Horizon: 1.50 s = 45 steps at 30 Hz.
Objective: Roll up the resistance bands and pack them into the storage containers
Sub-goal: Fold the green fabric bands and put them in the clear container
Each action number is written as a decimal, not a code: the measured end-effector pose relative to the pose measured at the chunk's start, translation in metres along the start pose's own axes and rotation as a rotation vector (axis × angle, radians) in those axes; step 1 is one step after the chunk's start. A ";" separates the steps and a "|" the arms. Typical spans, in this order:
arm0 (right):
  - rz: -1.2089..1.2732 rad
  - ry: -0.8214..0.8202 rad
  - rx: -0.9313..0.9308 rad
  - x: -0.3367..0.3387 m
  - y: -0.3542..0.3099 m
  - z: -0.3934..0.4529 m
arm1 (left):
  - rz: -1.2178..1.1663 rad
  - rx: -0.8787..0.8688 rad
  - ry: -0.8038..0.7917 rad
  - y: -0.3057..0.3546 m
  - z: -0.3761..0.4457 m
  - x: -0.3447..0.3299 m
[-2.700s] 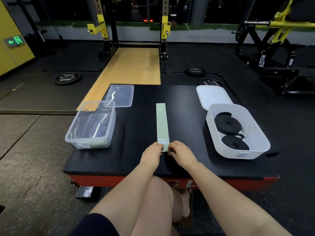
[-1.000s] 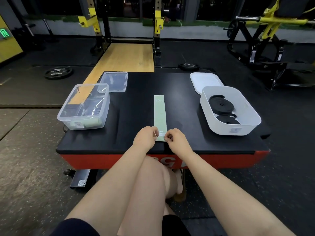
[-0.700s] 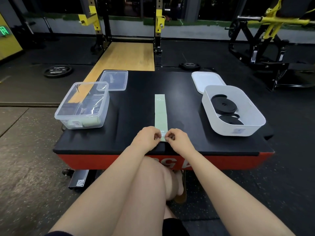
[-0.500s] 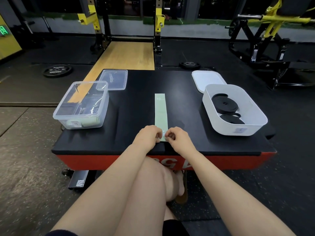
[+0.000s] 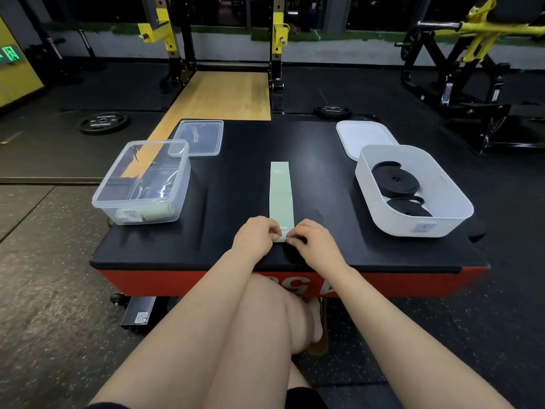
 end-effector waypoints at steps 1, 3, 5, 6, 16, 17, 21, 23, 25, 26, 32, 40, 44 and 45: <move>0.020 0.000 -0.019 0.001 0.001 0.002 | 0.004 -0.003 0.004 0.001 0.001 0.000; 0.027 -0.007 -0.042 0.001 0.001 0.004 | -0.017 0.004 0.000 0.001 0.003 -0.001; 0.011 -0.003 -0.030 -0.001 0.001 0.004 | -0.030 0.008 -0.003 0.001 0.003 -0.002; 0.005 0.008 -0.023 -0.002 0.001 0.004 | -0.036 0.006 0.002 0.001 0.002 -0.002; -0.025 -0.045 -0.053 -0.001 0.003 0.013 | 0.031 -0.029 0.023 0.004 -0.004 0.004; -0.032 -0.057 -0.058 -0.001 0.003 0.014 | 0.048 -0.029 0.005 0.004 -0.004 0.004; -0.025 -0.067 -0.089 -0.001 0.003 0.018 | 0.148 -0.003 -0.053 0.010 -0.003 0.008; -0.007 -0.046 -0.098 0.000 0.002 0.019 | 0.163 0.023 -0.025 0.014 -0.002 0.008; 0.003 -0.016 -0.104 0.001 0.001 0.017 | 0.114 0.069 0.008 0.015 -0.002 0.006; 0.004 -0.002 -0.102 0.000 0.001 0.016 | 0.078 0.097 0.014 0.014 -0.001 0.004; 0.043 0.065 -0.066 -0.004 0.002 0.004 | -0.119 0.144 0.021 0.009 0.000 -0.004; 0.063 0.045 -0.029 -0.004 0.003 -0.001 | -0.240 0.086 0.026 -0.001 0.003 -0.008; 0.072 0.034 -0.019 -0.003 0.002 0.000 | -0.268 0.059 0.010 -0.003 0.004 -0.007; 0.073 0.030 -0.019 -0.003 0.002 0.000 | -0.271 0.054 0.004 -0.004 0.004 -0.007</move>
Point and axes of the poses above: each hand's wrist, its own z-axis towards the middle knuckle, its own x-axis out of the back of the hand, y = z × x, the point moved 1 cm from there along z, towards the middle knuckle, and after that the axes turned 15 degrees about x, right-handed, at the moved point
